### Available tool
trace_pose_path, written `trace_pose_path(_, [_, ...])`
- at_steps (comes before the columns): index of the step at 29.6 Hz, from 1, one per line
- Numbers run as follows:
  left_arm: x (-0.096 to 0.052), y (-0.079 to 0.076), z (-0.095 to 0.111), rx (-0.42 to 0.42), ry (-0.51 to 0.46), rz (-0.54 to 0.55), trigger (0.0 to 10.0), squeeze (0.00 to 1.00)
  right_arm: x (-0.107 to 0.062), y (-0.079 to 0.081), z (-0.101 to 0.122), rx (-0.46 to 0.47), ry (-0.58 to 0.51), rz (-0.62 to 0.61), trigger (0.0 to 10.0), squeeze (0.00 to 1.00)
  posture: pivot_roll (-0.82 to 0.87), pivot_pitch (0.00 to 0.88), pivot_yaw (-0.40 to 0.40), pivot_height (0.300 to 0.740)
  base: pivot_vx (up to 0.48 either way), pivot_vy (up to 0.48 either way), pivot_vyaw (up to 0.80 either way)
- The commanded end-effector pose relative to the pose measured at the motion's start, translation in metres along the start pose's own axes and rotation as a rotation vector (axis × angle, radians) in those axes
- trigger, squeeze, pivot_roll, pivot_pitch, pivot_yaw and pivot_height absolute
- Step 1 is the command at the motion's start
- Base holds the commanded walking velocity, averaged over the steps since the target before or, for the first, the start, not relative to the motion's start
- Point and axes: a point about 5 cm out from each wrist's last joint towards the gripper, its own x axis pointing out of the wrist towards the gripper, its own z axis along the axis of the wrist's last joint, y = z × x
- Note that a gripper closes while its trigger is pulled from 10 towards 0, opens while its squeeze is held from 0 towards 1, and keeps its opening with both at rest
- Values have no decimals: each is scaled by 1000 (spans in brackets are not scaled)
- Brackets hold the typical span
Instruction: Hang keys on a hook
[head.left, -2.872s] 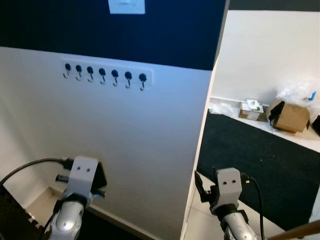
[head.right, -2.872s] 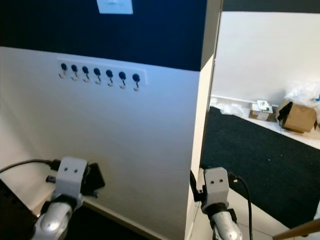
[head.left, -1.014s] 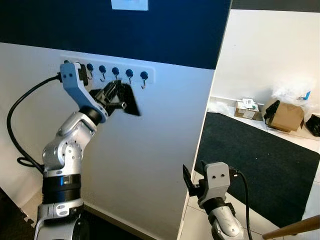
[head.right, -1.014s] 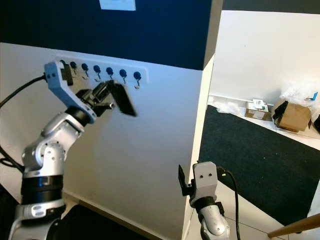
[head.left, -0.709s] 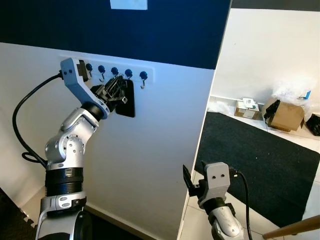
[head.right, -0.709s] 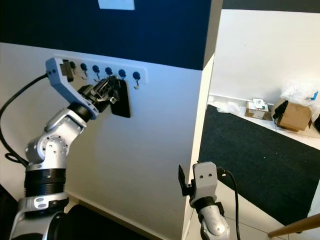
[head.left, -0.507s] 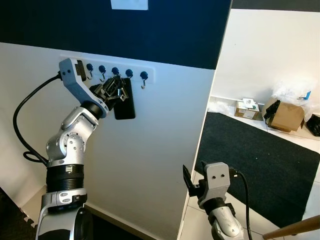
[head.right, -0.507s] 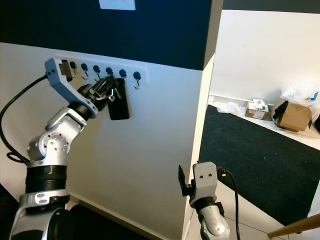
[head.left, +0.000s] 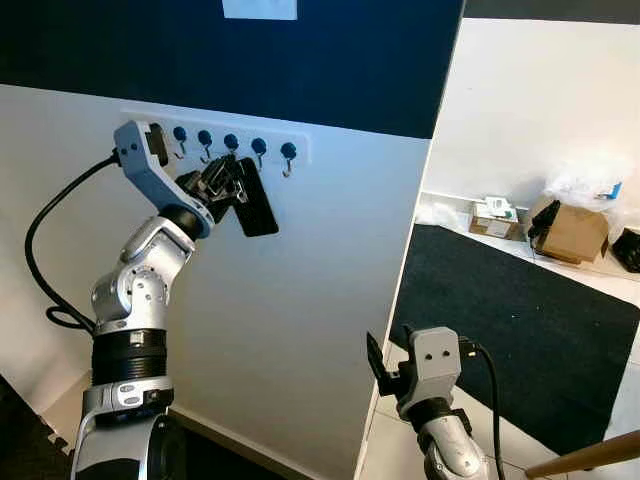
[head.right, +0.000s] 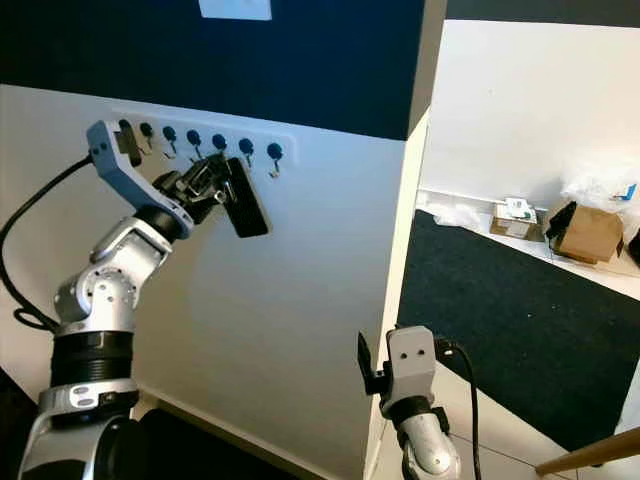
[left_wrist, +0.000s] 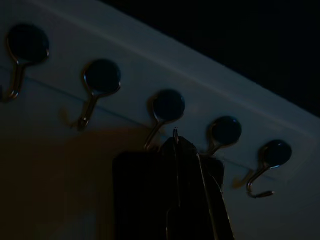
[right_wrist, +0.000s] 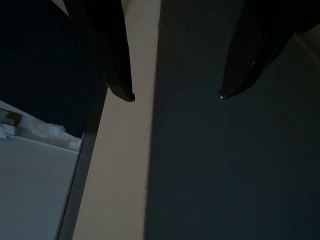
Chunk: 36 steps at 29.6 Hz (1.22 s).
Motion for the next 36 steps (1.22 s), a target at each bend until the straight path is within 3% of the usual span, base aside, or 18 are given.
trace_pose_path(1, [-3,4,-6,-22,10,20,10000,0,-1,-1,-4,0,20,-2,10000,0,51,80,36,740,0,0,0])
trace_pose_path(23, [-10,19,-8,-35,6,102,10000,0,-1,-2,-4,-4,22,2,10000,0,47,77,32,740,0,0,0])
trace_pose_path(29, [-9,16,-1,-40,-19,68,10000,0,-1,-2,-4,-5,24,0,10000,0,44,79,34,740,0,0,0])
trace_pose_path(30, [-10,10,3,-39,-32,15,10000,0,-2,-2,-5,-6,25,-1,10000,0,44,80,35,740,0,0,0])
trace_pose_path(36, [-15,0,8,-46,-48,-75,10000,0,-2,-3,-5,-6,27,-4,10000,0,43,80,36,740,0,0,0])
